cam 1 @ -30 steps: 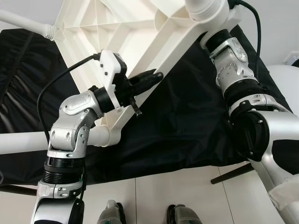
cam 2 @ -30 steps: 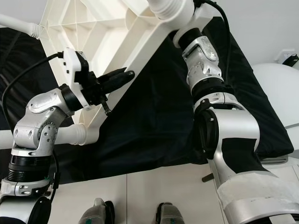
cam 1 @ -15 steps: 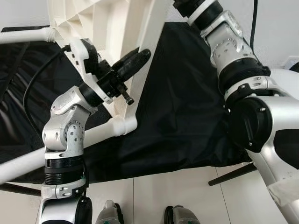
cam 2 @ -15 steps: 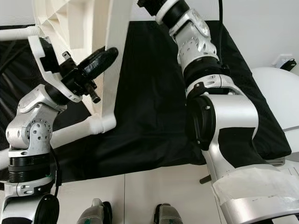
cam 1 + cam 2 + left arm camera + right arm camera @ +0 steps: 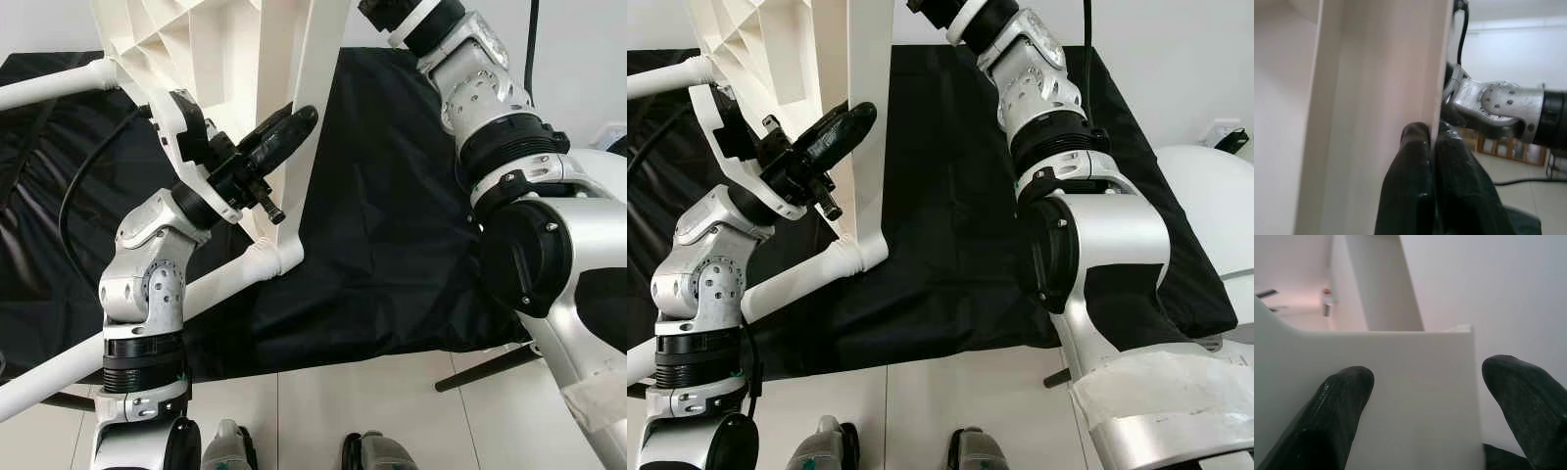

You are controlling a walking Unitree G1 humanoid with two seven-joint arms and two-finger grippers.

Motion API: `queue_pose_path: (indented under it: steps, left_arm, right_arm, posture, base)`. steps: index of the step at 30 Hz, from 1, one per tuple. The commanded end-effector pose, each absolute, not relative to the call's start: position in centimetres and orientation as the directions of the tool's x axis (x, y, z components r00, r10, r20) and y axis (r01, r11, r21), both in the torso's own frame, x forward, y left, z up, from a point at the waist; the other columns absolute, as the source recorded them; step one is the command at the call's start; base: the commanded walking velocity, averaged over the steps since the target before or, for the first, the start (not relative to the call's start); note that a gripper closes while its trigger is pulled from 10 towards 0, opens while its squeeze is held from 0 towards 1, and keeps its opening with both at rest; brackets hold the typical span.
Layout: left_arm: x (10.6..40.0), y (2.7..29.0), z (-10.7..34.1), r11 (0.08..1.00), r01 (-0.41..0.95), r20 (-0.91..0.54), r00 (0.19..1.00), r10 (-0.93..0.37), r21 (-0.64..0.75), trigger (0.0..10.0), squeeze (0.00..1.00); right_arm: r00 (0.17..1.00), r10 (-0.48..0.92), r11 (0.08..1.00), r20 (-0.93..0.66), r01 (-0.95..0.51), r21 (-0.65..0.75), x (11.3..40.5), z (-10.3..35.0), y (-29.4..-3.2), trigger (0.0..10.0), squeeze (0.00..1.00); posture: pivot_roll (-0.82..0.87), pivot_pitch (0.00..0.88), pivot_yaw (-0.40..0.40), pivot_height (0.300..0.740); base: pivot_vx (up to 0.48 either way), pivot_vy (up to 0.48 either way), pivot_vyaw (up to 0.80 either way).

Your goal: Building children table

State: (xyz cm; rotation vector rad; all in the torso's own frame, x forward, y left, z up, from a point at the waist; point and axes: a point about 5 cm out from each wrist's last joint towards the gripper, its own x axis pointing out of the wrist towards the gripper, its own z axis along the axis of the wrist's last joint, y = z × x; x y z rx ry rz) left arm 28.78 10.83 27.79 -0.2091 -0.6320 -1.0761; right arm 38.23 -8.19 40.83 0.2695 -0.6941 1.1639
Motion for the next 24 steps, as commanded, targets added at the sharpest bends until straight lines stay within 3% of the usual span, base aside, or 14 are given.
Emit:
queue_pose_path:
  steps: [1, 3, 7, 8, 9, 10, 20, 24]
  left_arm:
    - [29.2, 8.1, 26.1, 0.464, 0.885, 0.548, 0.407, -0.73, -0.04, 0.0, 0.0]
    - [28.6, 7.1, 26.0, 0.402, 0.915, 0.564, 0.355, -0.746, -0.045, 0.0, 0.0]
    - [28.9, 7.4, 26.3, 0.419, 0.907, 0.574, 0.37, -0.731, -0.052, 0.0, 0.06]
    - [28.9, 7.5, 26.4, 0.422, 0.905, 0.576, 0.373, -0.727, -0.055, 0.0, 0.27]
    - [28.9, 7.5, 26.4, 0.422, 0.905, 0.576, 0.373, -0.727, -0.055, 0.0, 0.27]
    - [29.3, 7.6, 26.3, 0.434, 0.899, 0.567, 0.389, -0.726, -0.061, 10.0, 1.0]
    - [29.5, 7.7, 25.6, 0.463, 0.883, 0.527, 0.432, -0.732, -0.081, 10.0, 1.0]
    - [29.5, 8.3, 24.7, 0.518, 0.851, 0.463, 0.492, -0.737, -0.08, 10.0, 1.0]
  right_arm:
    - [0.014, 0.796, 0.252, 0.605, -0.917, -0.31, 36.3, 43.3, -6.7, 10.0, 0.0]
    - [-0.007, 0.813, 0.225, 0.583, -0.919, -0.324, 36.2, 43.1, -6.6, 10.0, 0.0]
    - [-0.004, 0.816, 0.226, 0.578, -0.918, -0.326, 36.2, 43.2, -6.7, 10.0, 0.0]
    - [-0.005, 0.817, 0.226, 0.577, -0.917, -0.328, 36.2, 43.2, -6.7, 10.0, 0.0]
    - [-0.005, 0.817, 0.226, 0.577, -0.917, -0.328, 36.2, 43.2, -6.7, 10.0, 0.0]
    - [-0.004, 0.819, 0.228, 0.574, -0.916, -0.331, 36.2, 43.3, -6.8, 10.0, 0.0]
    - [0.025, 0.817, 0.255, 0.575, -0.911, -0.323, 36.5, 43.0, -7.5, 10.0, 0.0]
    - [0.085, 0.809, 0.308, 0.582, -0.904, -0.296, 37.1, 41.7, -8.6, 10.0, 0.0]
  posture:
    - [0.01, 0.103, -0.08, 0.74]
    - [0.0, 0.105, -0.076, 0.74]
    - [0.0, 0.106, -0.077, 0.74]
    - [0.0, 0.106, -0.077, 0.74]
    - [0.0, 0.106, -0.077, 0.74]
    - [-0.01, 0.104, -0.08, 0.74]
    - [0.0, 0.107, -0.079, 0.74]
    - [0.01, 0.108, -0.07, 0.74]
  base:
    - [0.0, 0.0, 0.0]
    - [0.0, 0.0, 0.0]
    - [0.0, 0.0, 0.0]
    - [0.0, 0.0, 0.0]
    - [0.0, 0.0, 0.0]
    - [0.0, 0.0, 0.0]
    - [0.0, 0.0, 0.0]
    - [0.0, 0.0, 0.0]
